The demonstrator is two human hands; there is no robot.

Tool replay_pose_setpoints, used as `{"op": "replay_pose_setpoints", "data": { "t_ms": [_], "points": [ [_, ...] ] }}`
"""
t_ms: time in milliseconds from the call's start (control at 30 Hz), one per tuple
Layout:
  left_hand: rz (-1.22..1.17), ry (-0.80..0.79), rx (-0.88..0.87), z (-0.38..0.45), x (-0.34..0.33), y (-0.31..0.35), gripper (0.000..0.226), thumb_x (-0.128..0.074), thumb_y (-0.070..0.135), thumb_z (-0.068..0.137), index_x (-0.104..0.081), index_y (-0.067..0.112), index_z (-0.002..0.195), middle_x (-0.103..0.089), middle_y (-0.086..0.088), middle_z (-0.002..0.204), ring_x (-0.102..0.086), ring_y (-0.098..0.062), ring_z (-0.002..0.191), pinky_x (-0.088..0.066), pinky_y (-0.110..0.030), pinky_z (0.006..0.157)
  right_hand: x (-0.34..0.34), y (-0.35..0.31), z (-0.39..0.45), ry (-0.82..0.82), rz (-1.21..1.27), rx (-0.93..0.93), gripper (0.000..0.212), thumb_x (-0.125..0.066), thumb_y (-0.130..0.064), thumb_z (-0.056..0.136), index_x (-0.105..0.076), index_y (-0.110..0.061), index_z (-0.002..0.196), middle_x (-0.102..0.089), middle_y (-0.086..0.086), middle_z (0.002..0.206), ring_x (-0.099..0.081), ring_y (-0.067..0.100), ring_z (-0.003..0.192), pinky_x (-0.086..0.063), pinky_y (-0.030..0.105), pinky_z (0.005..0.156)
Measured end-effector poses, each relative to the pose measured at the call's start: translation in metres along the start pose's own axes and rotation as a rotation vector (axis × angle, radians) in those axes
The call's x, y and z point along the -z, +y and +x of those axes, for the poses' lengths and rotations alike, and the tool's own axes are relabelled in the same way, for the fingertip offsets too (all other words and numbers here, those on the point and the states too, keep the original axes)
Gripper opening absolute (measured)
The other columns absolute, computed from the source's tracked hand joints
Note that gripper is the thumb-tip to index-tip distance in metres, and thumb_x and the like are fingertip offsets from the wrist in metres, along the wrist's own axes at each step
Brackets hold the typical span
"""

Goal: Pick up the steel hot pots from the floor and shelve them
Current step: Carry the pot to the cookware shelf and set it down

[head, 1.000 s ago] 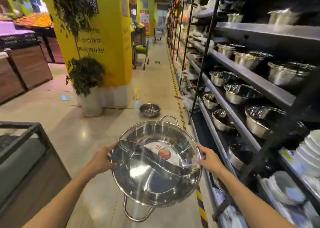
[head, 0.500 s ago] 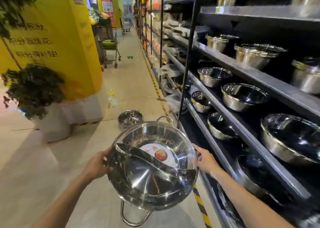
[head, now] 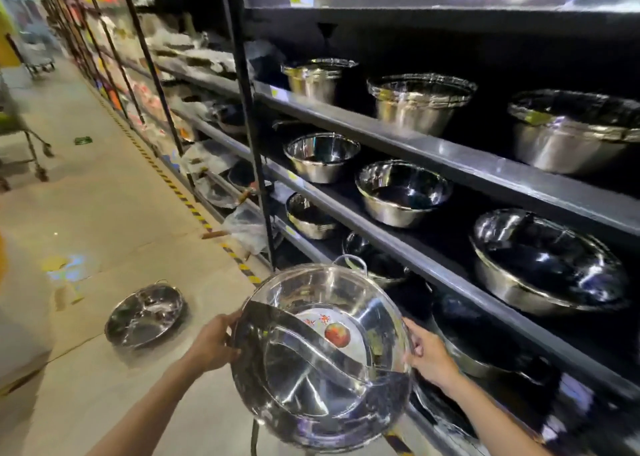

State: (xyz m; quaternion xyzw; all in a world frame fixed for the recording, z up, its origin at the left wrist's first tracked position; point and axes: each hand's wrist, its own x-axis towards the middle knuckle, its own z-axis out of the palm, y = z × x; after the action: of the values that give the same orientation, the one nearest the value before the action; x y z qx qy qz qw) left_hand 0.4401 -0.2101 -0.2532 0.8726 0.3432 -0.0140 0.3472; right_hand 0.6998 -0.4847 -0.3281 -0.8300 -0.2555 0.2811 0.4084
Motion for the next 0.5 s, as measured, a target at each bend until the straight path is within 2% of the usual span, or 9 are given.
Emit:
{"op": "replay_pose_setpoints", "data": {
  "t_ms": [67,100,167,233,300,333,400,433,500],
  "points": [
    [0.033,-0.041,-0.083,0.044,0.003,0.007,0.070,-0.068,0.001,0.069,-0.046,0.024,0.132,-0.064,-0.009,0.101,-0.062,-0.022,0.078,-0.048,-0.016,0.069,0.002,0.002,0.012,0.072,0.064,-0.039,0.074,-0.058,0.026,0.072,-0.037,-0.004,0.136,-0.065,-0.017,0.064,-0.060,-0.009,0.056,-0.041,0.000,0.051],
    [0.057,-0.069,-0.119,0.063,0.004,0.011,0.068,-0.068,0.003,0.069,-0.048,0.025,0.130,-0.062,-0.005,0.098,-0.060,-0.016,0.074,-0.042,-0.012,0.064,0.001,0.002,0.014,0.102,0.092,-0.060,0.073,-0.058,0.027,0.071,-0.037,-0.001,0.135,-0.063,-0.018,0.052,-0.058,-0.014,0.053,-0.040,-0.002,0.050],
    [0.071,-0.115,-0.176,0.098,0.007,0.017,0.061,-0.069,0.006,0.068,-0.054,0.024,0.124,-0.058,0.001,0.093,-0.057,0.002,0.063,-0.039,-0.009,0.058,0.002,0.001,0.022,0.170,0.098,-0.076,0.070,-0.058,0.028,0.070,-0.037,0.004,0.133,-0.058,-0.015,0.045,-0.053,-0.017,0.049,-0.037,-0.003,0.048],
    [0.063,-0.172,-0.241,0.130,0.010,0.020,0.058,-0.070,0.020,0.061,-0.060,0.019,0.118,-0.059,0.000,0.088,-0.057,0.011,0.060,-0.041,-0.007,0.057,0.002,0.001,0.027,0.228,0.102,-0.111,0.068,-0.058,0.029,0.069,-0.037,0.010,0.132,-0.052,-0.017,0.061,-0.052,-0.016,0.048,-0.037,-0.002,0.048],
    [0.064,-0.228,-0.286,0.158,0.013,0.021,0.069,-0.062,0.040,0.049,-0.062,0.018,0.115,-0.064,-0.005,0.086,-0.056,0.001,0.061,-0.046,-0.018,0.063,0.001,-0.002,0.029,0.287,0.094,-0.181,0.066,-0.060,0.027,0.070,-0.041,0.010,0.130,-0.058,-0.014,0.074,-0.056,-0.017,0.056,-0.040,-0.001,0.051],
    [0.068,-0.253,-0.311,0.172,0.013,0.020,0.071,-0.060,0.040,0.048,-0.062,0.018,0.115,-0.065,-0.004,0.084,-0.054,-0.003,0.065,-0.046,-0.022,0.065,-0.001,-0.003,0.029,0.319,0.086,-0.208,0.065,-0.063,0.023,0.070,-0.043,0.006,0.130,-0.064,-0.010,0.085,-0.060,-0.017,0.069,-0.042,-0.002,0.057],
    [0.081,-0.310,-0.360,0.200,0.014,0.018,0.064,-0.062,0.026,0.052,-0.061,0.021,0.115,-0.064,0.017,0.074,-0.053,-0.006,0.068,-0.044,-0.017,0.062,-0.007,-0.010,0.026,0.362,0.066,-0.236,0.065,-0.069,0.011,0.071,-0.046,-0.002,0.131,-0.066,0.004,0.112,-0.065,0.005,0.101,-0.050,0.006,0.078],
    [0.083,-0.341,-0.391,0.213,0.014,0.017,0.063,-0.064,0.019,0.054,-0.059,0.023,0.116,-0.065,0.021,0.070,-0.052,-0.009,0.068,-0.043,-0.014,0.059,-0.011,-0.013,0.024,0.385,0.045,-0.261,0.063,-0.071,0.005,0.073,-0.047,-0.005,0.131,-0.065,0.014,0.119,-0.063,0.016,0.107,-0.051,0.016,0.086],
    [0.109,-0.395,-0.444,0.239,0.013,0.016,0.069,-0.067,0.005,0.061,-0.050,0.022,0.126,-0.067,0.015,0.081,-0.055,-0.017,0.071,-0.045,-0.016,0.063,-0.023,-0.020,0.022,0.403,0.029,-0.308,0.058,-0.070,-0.003,0.077,-0.048,-0.009,0.131,-0.061,0.018,0.126,-0.060,0.009,0.105,-0.046,0.011,0.085]
  ]
}}
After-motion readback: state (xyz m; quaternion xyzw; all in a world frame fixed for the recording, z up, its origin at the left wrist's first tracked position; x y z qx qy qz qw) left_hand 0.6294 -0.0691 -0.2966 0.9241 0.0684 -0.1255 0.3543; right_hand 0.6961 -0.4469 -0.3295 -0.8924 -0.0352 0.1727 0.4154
